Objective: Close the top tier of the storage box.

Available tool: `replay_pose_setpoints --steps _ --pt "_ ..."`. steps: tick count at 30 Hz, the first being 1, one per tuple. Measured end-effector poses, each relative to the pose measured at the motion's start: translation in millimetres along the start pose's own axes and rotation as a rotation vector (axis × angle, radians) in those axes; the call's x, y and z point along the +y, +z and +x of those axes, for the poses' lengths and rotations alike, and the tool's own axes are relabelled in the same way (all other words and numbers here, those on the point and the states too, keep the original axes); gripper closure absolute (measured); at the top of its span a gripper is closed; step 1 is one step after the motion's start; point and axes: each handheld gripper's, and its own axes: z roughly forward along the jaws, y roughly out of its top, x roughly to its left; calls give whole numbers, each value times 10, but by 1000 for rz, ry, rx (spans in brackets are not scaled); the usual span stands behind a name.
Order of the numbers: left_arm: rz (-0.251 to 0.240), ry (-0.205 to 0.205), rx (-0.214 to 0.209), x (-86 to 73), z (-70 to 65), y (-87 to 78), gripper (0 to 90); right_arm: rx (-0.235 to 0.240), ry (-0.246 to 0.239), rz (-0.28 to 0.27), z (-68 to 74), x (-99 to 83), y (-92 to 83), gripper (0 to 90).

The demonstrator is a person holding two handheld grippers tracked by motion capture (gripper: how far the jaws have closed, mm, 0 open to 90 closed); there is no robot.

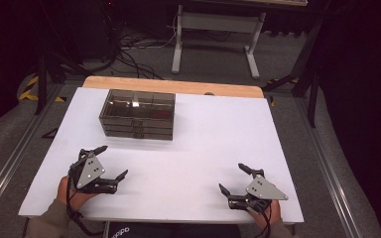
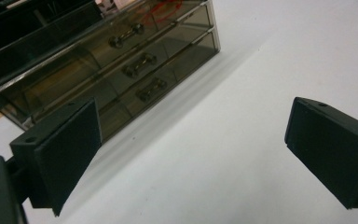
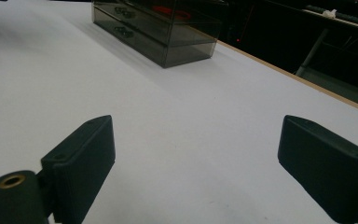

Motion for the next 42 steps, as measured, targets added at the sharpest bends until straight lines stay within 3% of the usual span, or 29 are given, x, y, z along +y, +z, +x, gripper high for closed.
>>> replay_pose_setpoints --steps 5,16,25,32,42 --pt "18 -19 19 -82 12 -67 45 2 -3 0 13 2 3 118" --pt "57 -75 20 -263 -21 -204 44 8 2 -1 8 -1 1 118" --pt "73 -78 18 -290 -70 -219 42 3 -3 -7 13 11 -15 118" --pt "67 -67 -12 -272 -103 -186 41 -13 0 -15 33 23 -46 118" --pt "61 -66 -5 -281 -81 -208 41 10 -9 -1 40 25 45 118"
